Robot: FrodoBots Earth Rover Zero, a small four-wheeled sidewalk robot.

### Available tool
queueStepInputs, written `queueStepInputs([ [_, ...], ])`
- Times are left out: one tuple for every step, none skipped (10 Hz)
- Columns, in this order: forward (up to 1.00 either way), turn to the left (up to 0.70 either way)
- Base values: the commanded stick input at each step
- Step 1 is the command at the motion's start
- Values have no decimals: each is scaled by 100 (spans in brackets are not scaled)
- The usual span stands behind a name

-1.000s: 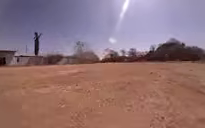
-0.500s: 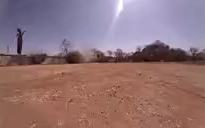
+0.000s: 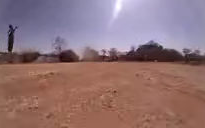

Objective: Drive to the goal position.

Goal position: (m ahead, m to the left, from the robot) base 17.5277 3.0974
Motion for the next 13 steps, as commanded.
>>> queueStepInputs([
  [100, 0],
  [100, 0],
  [100, 0],
  [100, 0],
  [100, 0],
  [100, 0],
  [100, 0],
  [100, 0],
  [100, 0],
  [100, 0],
  [100, 0],
  [100, 0],
  [100, 0],
])
